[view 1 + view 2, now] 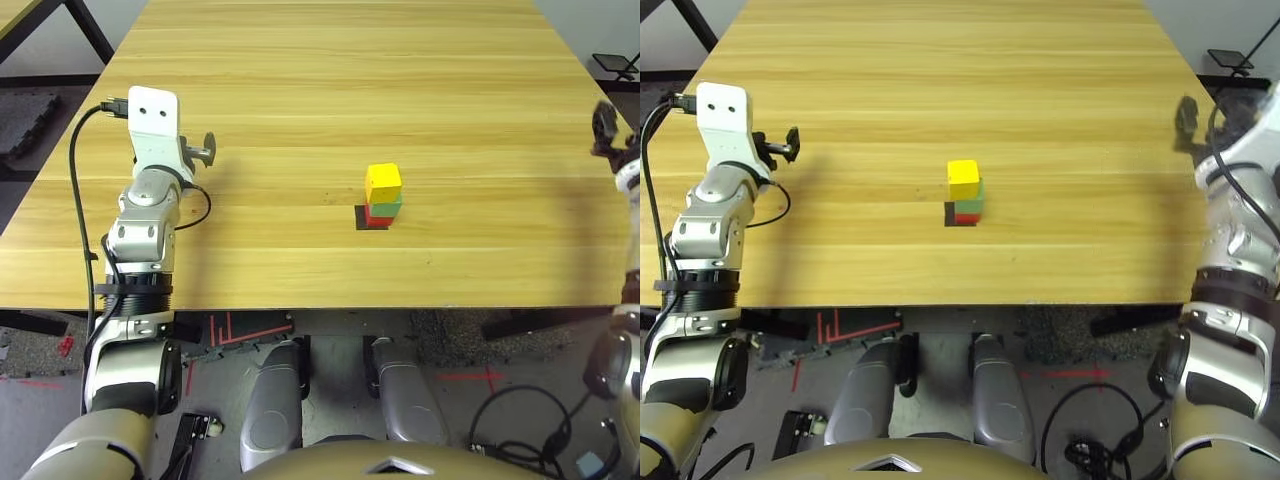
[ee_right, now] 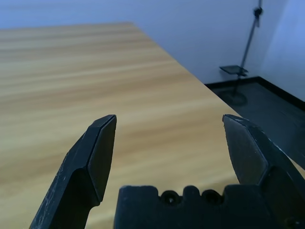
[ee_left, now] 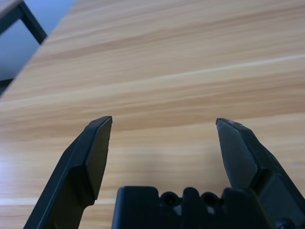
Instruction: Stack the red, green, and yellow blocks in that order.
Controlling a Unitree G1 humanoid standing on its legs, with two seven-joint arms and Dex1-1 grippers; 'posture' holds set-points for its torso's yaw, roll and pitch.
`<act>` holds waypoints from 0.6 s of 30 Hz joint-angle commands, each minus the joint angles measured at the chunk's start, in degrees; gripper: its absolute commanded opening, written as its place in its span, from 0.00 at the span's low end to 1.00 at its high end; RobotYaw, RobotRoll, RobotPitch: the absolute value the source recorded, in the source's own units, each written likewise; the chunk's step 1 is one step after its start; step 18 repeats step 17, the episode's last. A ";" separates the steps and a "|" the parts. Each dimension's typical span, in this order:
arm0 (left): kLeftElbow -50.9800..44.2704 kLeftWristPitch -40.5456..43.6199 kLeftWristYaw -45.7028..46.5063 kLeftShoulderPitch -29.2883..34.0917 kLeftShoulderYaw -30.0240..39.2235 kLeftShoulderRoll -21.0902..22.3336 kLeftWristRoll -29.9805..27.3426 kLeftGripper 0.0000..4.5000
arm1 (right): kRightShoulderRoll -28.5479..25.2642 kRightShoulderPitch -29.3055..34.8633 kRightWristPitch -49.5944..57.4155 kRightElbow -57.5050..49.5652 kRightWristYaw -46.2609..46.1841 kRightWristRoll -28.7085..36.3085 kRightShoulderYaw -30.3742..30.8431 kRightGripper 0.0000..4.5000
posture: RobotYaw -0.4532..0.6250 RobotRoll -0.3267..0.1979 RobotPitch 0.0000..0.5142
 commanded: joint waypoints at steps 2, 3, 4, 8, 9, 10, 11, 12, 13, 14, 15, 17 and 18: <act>-1.23 1.40 -0.23 2.24 -2.15 -2.15 0.50 0.99 | 1.58 3.13 1.70 -4.79 -1.56 1.52 -1.28 1.00 | 0.52 0.64 0.57; -1.46 1.77 -0.04 2.41 -2.18 -2.58 0.48 0.99 | 1.73 3.64 2.20 -5.49 -1.77 1.72 -1.22 1.00 | 0.52 0.64 0.58; -1.87 2.11 0.23 2.57 -2.19 -2.87 0.47 0.99 | 1.75 4.09 2.65 -6.12 -1.82 1.78 -1.05 1.00 | 0.52 0.63 0.58; -3.49 3.49 0.82 2.32 -1.63 -3.22 0.33 0.99 | 1.42 3.99 3.72 -6.72 -1.82 2.14 -0.93 1.00 | 0.53 0.63 0.58; -3.71 3.67 0.85 2.07 -1.43 -3.04 0.31 0.99 | 1.28 3.45 3.64 -6.20 -1.76 2.15 -0.79 1.00 | 0.54 0.64 0.58; -3.64 3.69 0.85 1.83 -1.29 -2.86 0.29 0.99 | 1.25 3.00 3.53 -5.76 -1.79 2.11 -0.61 1.00 | 0.55 0.65 0.56; -3.96 3.65 1.11 1.66 -0.90 -2.68 0.30 0.99 | 1.30 2.29 3.00 -4.58 -1.41 2.15 -0.40 1.00 | 0.56 0.65 0.55; -4.43 3.82 1.48 1.60 -0.54 -2.44 0.46 0.99 | 1.38 1.55 2.38 -3.19 -1.30 1.97 -0.16 1.00 | 0.57 0.66 0.54; -5.07 4.21 1.92 1.57 -0.16 -2.34 0.54 0.99 | 1.52 0.85 1.97 -2.08 -1.17 1.99 -0.07 1.00 | 0.57 0.66 0.54; -5.41 4.43 2.19 1.58 0.09 -2.22 0.55 0.99 | 1.69 0.37 1.64 -1.34 -1.12 1.95 -0.01 1.00 | 0.59 0.69 0.52; -6.33 5.04 2.39 1.67 0.46 -2.10 0.40 0.99 | 1.80 -0.43 1.04 -0.35 -0.75 1.76 0.35 1.00 | 0.60 0.69 0.51; -7.82 5.54 2.58 2.03 1.00 -1.73 0.31 0.99 | 2.28 -2.39 -0.31 2.12 -0.46 1.50 0.94 1.00 | 0.62 0.70 0.49; -7.82 5.54 2.58 2.03 1.00 -1.73 0.31 0.99 | 2.28 -2.39 -0.31 2.12 -0.46 1.50 0.94 1.00 | 0.62 0.70 0.49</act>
